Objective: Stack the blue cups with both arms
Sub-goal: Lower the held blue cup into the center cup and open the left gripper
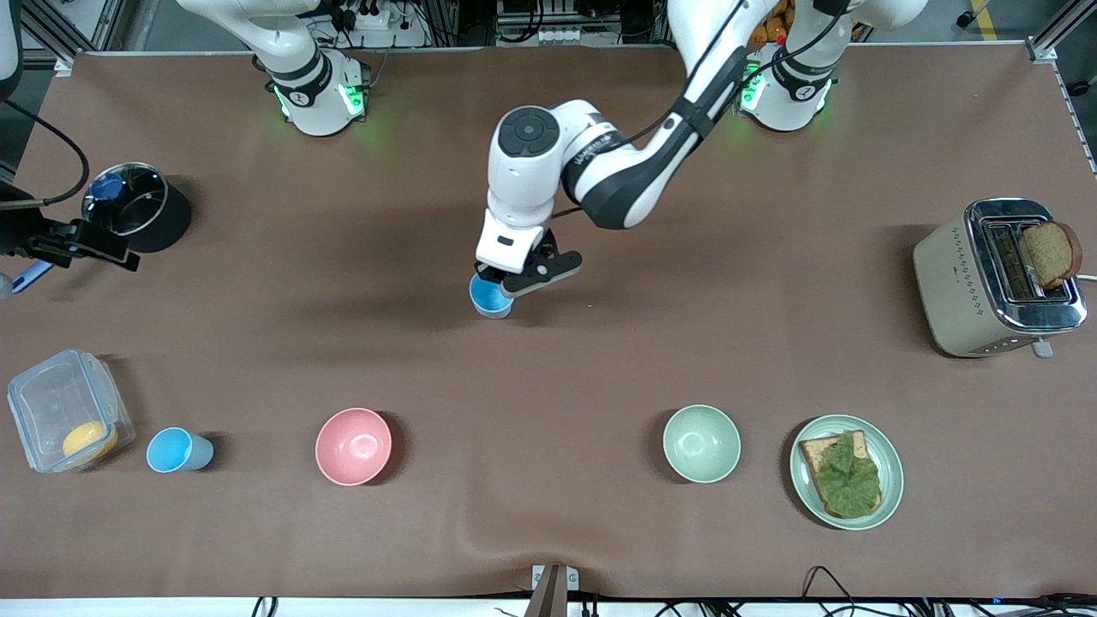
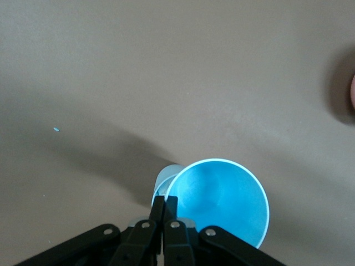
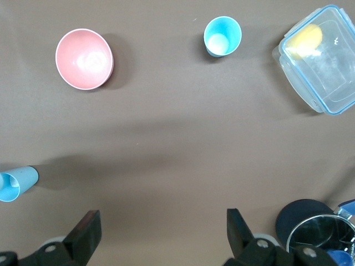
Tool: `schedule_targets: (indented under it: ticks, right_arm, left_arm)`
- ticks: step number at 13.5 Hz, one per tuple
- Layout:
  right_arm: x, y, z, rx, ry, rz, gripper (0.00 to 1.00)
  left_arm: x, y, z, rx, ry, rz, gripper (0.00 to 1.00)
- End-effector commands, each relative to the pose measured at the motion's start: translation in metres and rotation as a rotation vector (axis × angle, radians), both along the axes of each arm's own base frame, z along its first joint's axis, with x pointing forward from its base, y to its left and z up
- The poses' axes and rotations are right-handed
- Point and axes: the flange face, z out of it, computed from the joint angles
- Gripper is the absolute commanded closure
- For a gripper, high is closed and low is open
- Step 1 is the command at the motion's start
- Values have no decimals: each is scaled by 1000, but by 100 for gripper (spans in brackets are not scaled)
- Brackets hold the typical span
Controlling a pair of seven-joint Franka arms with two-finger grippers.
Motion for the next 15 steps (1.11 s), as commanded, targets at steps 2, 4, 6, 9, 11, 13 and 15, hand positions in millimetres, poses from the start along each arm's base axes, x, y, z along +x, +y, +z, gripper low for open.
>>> schedule_targets:
  ticks: [2,4,6,9,11,13,15]
  right_arm:
    - [-6,0,10,-15,7,14,0]
    - [-6,1,10,-14,11,16,0]
    - [-6,5,10,-11,11,22,0]
    - [-6,9,9,-11,17,28,0]
    - [-6,14,9,-11,25,33,0]
    - [-6,16,7,-13,28,36,0]
    - [-5,25,6,-20,32,49,0]
  left_arm:
    - [-7,-7,-7,34,-43,20,100]
    - [-12,-9,-11,45,-40,11,100]
    - [-19,-12,-17,55,-33,2,100]
    - [-24,-15,-18,59,-28,13,100]
    - [-20,-11,-19,63,-27,10,33]
    - [-15,-7,-11,71,-54,7,0]
    - [-1,10,19,105,-106,11,0]
